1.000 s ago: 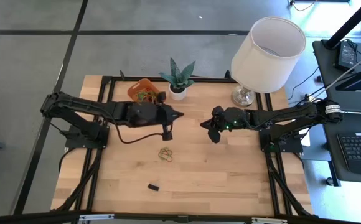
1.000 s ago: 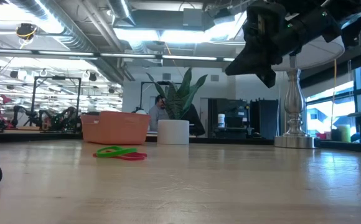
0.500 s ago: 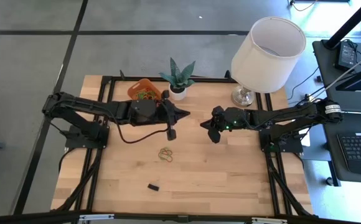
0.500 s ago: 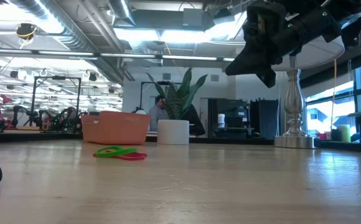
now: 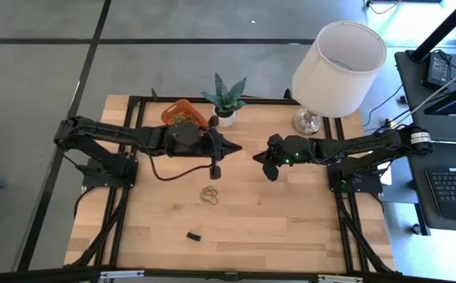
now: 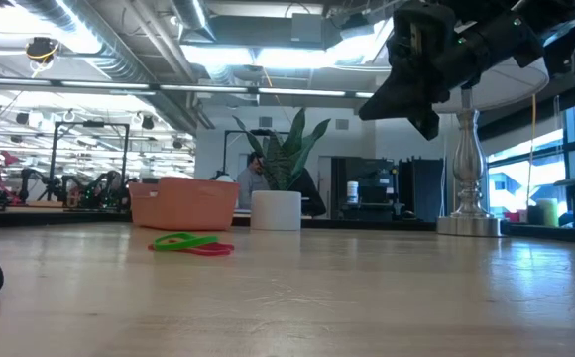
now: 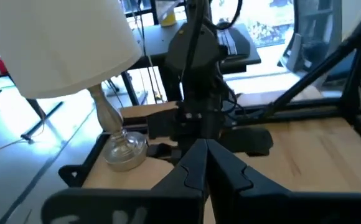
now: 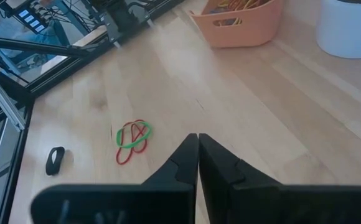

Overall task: Pick and place rubber bands into bin
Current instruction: Put the black rubber band into the orange bin

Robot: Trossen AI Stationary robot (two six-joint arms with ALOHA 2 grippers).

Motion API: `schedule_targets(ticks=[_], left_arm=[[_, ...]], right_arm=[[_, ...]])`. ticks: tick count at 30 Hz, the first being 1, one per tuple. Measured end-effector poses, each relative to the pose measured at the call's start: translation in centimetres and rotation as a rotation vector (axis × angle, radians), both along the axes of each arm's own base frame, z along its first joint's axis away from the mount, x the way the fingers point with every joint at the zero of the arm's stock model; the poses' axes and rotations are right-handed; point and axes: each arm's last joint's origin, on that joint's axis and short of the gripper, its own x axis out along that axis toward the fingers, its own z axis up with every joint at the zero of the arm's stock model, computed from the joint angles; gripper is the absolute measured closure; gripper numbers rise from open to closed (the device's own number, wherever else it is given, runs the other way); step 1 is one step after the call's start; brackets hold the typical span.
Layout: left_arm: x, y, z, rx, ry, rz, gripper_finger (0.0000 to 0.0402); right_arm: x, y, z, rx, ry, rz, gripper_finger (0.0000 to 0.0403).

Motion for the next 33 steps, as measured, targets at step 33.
schedule_targets(ticks=[33], left_arm=[[0.1, 1.7, 0.8, 0.145, -0.058, 0.169, 0.039]], right_arm=[[0.0, 0.0, 0.0, 0.0, 0.0, 0.0, 0.0386]])
